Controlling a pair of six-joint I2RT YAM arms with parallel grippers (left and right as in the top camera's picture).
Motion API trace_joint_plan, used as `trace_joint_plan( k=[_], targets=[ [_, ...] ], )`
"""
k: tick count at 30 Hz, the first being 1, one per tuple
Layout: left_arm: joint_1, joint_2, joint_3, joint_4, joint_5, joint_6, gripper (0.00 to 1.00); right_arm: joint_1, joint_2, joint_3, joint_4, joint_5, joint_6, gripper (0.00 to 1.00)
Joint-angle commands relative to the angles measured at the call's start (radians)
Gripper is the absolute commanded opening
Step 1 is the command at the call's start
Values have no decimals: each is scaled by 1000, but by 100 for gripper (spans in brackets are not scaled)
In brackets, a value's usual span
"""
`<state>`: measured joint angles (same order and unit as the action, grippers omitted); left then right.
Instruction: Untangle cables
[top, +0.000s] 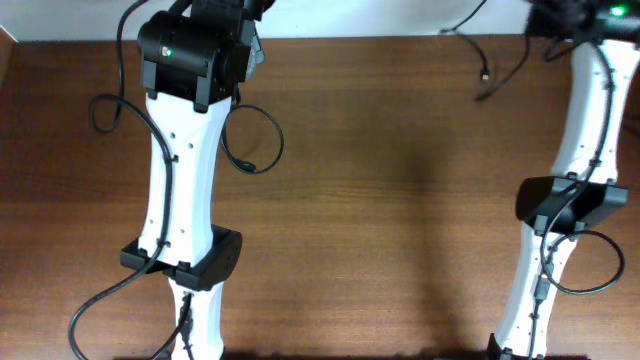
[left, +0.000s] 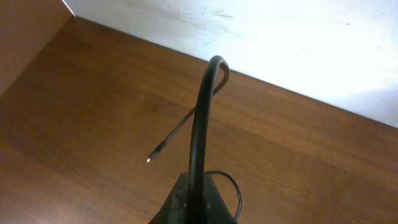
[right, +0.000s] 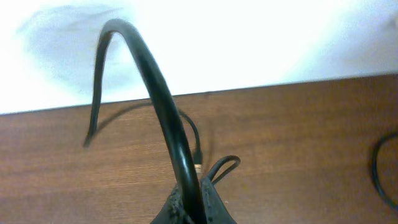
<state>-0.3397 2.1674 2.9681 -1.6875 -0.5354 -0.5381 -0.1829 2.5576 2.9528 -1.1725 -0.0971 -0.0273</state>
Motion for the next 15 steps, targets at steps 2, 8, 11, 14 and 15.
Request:
trace_joint_plan(
  k=[2,8,11,14,15],
  targets=[
    [7,-21,-3,0,-4,17,0,-15,70,8,-18,87,-20,4],
    [7,-21,-3,0,-4,17,0,-87,182,8,-57,137,3,4],
    [7,-21,-3,0,-4,17,0,-172,197,8,-76,76,51,4],
    [7,-21,-3,0,-4,17,0,-224,200,7,-70,52,73,4],
    [7,-21,-3,0,-4,17,0,-230,200,-1,-69,53,73,4]
  ],
)
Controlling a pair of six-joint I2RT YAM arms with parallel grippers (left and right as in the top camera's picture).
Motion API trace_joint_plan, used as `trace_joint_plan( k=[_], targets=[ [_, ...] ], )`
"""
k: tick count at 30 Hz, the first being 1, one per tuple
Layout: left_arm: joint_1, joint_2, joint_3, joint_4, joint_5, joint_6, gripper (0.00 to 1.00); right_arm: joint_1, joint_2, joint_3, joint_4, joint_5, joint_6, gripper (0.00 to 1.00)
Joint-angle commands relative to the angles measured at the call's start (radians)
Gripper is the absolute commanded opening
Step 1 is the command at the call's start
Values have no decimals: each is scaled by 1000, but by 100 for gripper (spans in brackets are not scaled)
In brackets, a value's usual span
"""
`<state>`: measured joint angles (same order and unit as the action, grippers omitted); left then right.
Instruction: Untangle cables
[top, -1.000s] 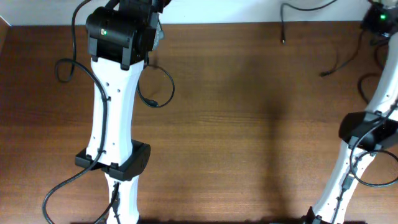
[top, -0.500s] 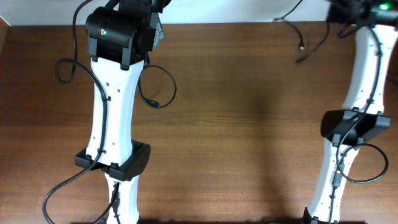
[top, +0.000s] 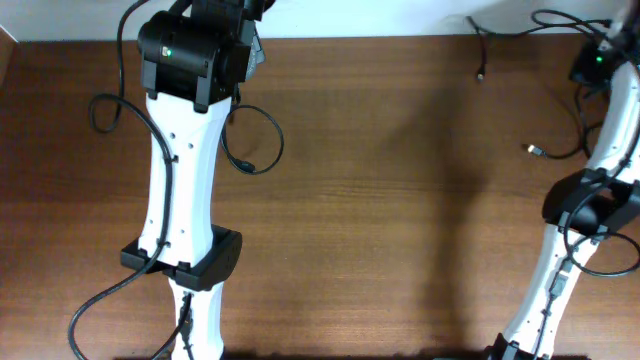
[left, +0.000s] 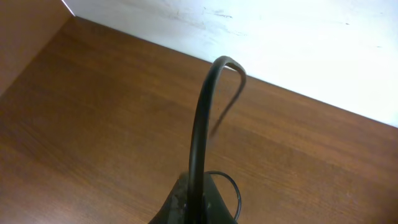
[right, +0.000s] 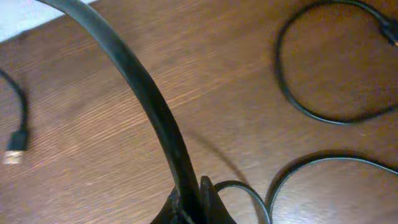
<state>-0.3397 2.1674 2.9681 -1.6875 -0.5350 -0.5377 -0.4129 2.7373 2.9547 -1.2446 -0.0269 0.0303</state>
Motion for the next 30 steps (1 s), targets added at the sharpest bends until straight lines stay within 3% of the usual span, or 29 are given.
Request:
trace_joint_plan(
  k=[1,2,3,4,6,8,11,13,14,17,25,30],
  targets=[
    [7,-21,-3,0,-4,16,0,-1,20,-5,3,-18,16,4],
    [7,-21,-3,0,-4,16,0,-1,20,-7,3,-18,16,42],
    [7,-21,-3,0,-4,16,0,0,20,-7,0,-18,16,95],
    [7,-21,-3,0,-4,16,0,1,20,-7,-6,-26,15,99],
    [7,-21,-3,0,-4,16,0,1,14,-2,-8,-82,15,99],
    [7,-21,-3,0,0,16,0,2,-24,27,-8,-187,14,92],
    [7,-21,-3,7,45,17,0,36,-157,159,-63,-262,-14,92],
    [2,-17,-3,115,318,119,0,68,-291,188,-114,-248,-34,95],
    [-20,-11,-3,158,357,125,0,72,-368,188,-146,-250,-34,96],
    [-139,49,-3,226,397,173,0,71,-500,188,-201,-246,-79,94],
    [-428,303,-3,321,575,172,0,73,-515,188,-233,-247,-79,94],
    [-629,422,-3,358,519,196,0,72,-515,188,-233,-235,-105,94]
  ],
)
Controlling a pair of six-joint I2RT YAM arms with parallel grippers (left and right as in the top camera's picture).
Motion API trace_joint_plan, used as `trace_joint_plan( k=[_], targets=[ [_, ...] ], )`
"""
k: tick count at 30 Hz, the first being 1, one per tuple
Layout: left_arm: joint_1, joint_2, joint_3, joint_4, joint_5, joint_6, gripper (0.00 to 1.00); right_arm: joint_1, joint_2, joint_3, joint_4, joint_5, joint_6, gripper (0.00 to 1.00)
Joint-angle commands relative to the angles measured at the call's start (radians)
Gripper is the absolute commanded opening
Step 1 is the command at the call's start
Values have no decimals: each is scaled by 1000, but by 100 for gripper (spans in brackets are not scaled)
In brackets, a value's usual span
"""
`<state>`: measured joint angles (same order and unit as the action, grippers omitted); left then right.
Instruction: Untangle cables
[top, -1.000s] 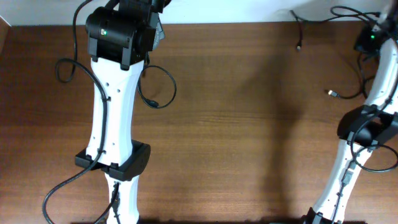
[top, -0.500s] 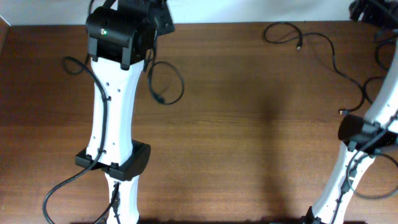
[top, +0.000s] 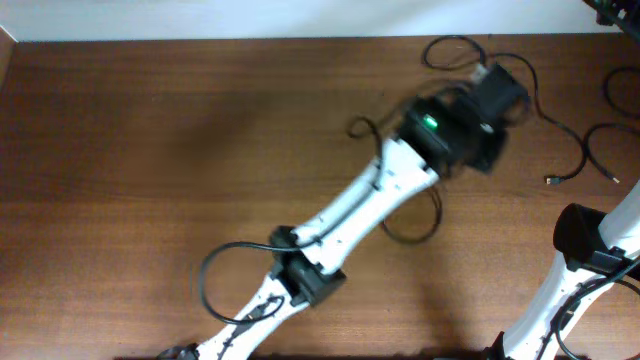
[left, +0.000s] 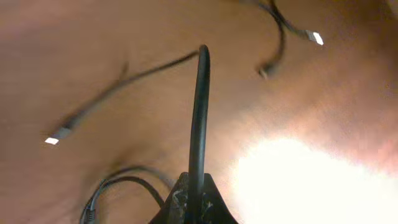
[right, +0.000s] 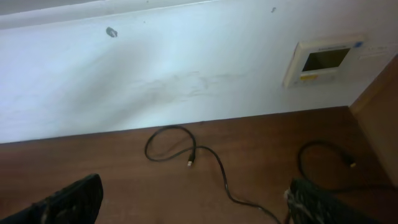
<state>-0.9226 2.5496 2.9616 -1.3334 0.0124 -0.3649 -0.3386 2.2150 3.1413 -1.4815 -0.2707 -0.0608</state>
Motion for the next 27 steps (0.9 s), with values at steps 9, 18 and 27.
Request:
trace_joint_plan(
  k=[9,18,27],
  targets=[
    [208,-202,6,24,-250,68,99,8,15,-40,-39,12,-63,94],
    [527,-377,6,-71,-375,68,99,354,19,-677,-217,39,-402,90],
    [529,-377,6,-81,-376,68,99,579,19,-1365,3,12,-487,90]
  ],
)
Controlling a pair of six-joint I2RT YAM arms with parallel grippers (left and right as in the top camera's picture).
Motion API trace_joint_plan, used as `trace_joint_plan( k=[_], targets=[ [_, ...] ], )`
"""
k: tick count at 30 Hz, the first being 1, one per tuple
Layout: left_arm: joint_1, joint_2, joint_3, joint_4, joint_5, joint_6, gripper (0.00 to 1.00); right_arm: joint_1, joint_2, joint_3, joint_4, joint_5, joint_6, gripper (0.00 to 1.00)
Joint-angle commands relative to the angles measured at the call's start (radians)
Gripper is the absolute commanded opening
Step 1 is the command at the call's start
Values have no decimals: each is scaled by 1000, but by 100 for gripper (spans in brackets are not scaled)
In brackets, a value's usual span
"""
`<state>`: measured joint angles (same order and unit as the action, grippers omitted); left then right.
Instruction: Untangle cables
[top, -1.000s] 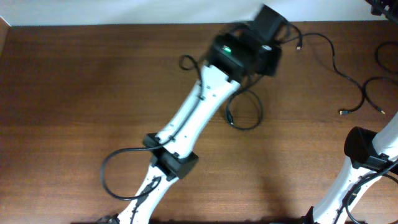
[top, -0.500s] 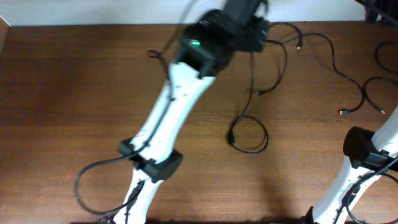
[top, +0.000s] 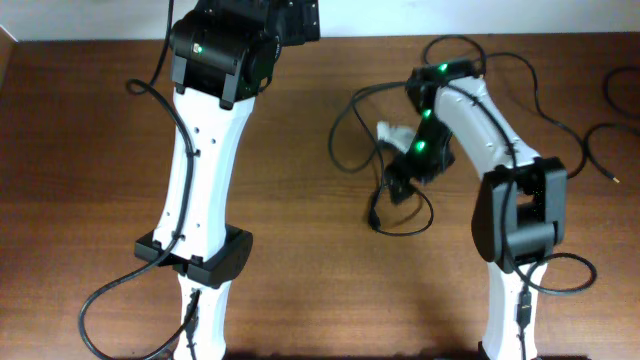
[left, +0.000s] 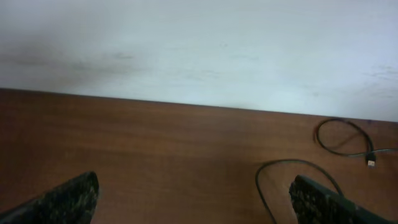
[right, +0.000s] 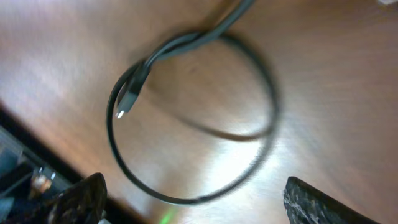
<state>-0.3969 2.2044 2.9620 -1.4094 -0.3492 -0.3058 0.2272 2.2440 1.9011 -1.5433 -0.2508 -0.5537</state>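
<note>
Several black cables lie on the brown table. One forms a loop (right: 186, 124) with its plug end (right: 127, 102) crossing it. My right gripper (right: 202, 205) hangs open just above that loop, with nothing between its fingers. In the overhead view the right gripper (top: 398, 188) is at mid-table over the loop (top: 372, 215). More cable (top: 334, 135) curves off to the left of it. My left gripper (left: 196, 208) is open and empty at the back left, facing the wall. Ahead of it lies a small cable loop (left: 342, 137) with a plug.
The white wall (left: 199, 50) runs along the table's back edge. More black cables lie at the back right (top: 530, 80) and near the right edge (top: 600, 140). The left arm (top: 200, 170) stands over the table's left half.
My left gripper was shut on a black cable over the right-centre of the table. It is now open and empty at the back left. My right gripper, still open, has moved from the far right to mid-table.
Both grippers were shut on black cable, the left at the back left and the right at the back right, then at the right edge. Then the left held cable at right-centre while the right was open facing the wall. Now both are open, with the cable on the table.
</note>
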Motion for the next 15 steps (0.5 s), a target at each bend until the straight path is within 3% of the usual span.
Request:
trace_joint_plan(
  k=[1,4,8,10,12,15],
  targets=[
    [3,-32,5,-16,-14,9,99,13,-10,-189,142,-3,72,90],
    [3,-32,5,-47,-14,9,99,6,-10,-240,228,28,175,90],
    [3,-32,5,-49,-13,8,99,0,-13,-227,311,272,365,89],
    [3,-32,5,-50,-13,8,99,-3,-19,-190,309,259,378,90],
    [3,-32,5,-49,-14,8,99,5,-39,-63,199,126,243,90],
    [3,-32,5,-52,-14,8,99,0,-43,5,163,110,328,90]
  ],
)
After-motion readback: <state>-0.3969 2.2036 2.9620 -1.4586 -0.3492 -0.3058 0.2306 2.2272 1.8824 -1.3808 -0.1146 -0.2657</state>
